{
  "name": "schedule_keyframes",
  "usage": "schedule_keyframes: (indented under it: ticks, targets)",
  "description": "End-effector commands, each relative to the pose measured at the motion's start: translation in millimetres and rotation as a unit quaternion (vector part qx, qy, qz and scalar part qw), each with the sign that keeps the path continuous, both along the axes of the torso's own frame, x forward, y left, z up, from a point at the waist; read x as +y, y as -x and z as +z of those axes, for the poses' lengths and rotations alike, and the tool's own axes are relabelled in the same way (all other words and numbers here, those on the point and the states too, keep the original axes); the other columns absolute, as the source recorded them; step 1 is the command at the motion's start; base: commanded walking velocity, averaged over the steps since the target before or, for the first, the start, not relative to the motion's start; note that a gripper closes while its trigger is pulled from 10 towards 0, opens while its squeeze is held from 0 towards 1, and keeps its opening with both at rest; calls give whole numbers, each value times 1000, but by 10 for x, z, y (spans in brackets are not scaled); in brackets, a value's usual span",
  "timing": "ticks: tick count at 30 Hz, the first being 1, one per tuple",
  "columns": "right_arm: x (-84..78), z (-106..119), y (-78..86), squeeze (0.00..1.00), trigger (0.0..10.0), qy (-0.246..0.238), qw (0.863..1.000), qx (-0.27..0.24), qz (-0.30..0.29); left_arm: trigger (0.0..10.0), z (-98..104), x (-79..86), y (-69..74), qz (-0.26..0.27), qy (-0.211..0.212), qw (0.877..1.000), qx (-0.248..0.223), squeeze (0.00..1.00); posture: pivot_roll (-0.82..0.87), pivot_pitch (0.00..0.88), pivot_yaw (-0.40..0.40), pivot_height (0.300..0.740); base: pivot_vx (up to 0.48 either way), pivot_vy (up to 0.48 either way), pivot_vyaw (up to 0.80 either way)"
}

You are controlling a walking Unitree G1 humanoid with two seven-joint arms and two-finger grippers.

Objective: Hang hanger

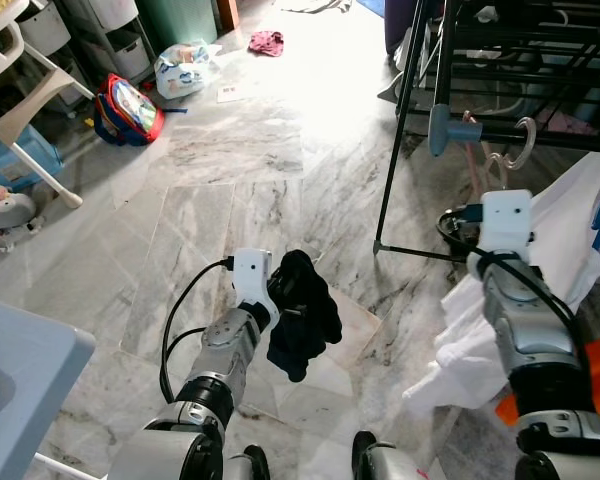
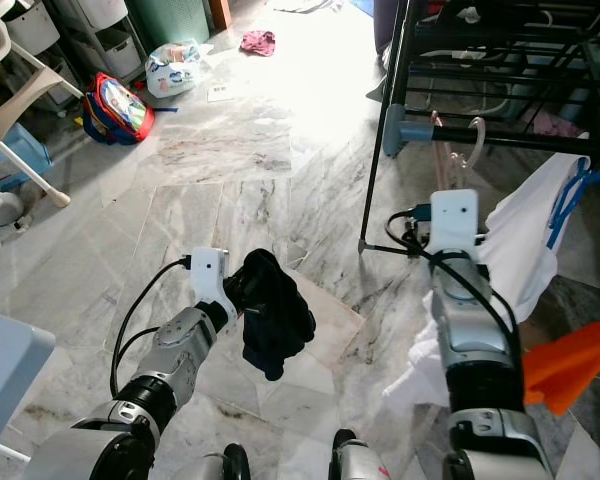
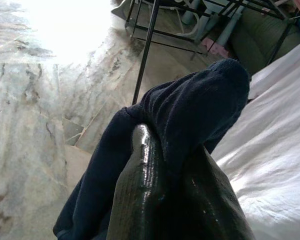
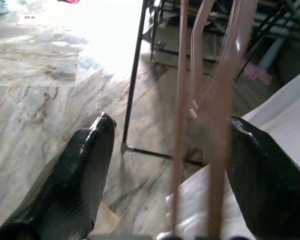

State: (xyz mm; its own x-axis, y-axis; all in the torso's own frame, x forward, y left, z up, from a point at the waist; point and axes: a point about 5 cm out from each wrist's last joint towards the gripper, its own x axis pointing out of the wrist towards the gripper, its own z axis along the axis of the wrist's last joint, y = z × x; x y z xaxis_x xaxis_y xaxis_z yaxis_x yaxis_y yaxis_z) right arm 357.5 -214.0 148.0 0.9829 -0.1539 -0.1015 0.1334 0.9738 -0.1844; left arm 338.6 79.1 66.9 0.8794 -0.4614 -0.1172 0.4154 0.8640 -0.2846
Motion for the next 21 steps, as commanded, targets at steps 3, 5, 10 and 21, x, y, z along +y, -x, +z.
schedule_keyframes:
  ticks: [3, 5, 10, 21]
  targets:
    - [-2, -72, 9, 0, 0, -2, 1000, 20, -7, 10000, -9, 32, -6, 4, -7, 1000, 4, 0, -140, 190, 89, 740, 0, 0, 0]
    - [-23, -99, 17, 0, 0, 5, 1000, 26, -12, 10000, -17, 36, -2, 4, -8, 1000, 6, 0, -142, 192, 88, 740, 0, 0, 0]
    - [-39, -107, 15, 0, 0, 18, 999, 28, -15, 10000, -26, 32, 2, 3, -9, 1000, 8, 0, -144, 192, 89, 740, 0, 0, 0]
    - [-75, -69, 38, 0, 0, 52, 998, 19, -25, 10000, -32, 24, 4, -1, -12, 1000, 12, 0, -147, 193, 97, 740, 0, 0, 0]
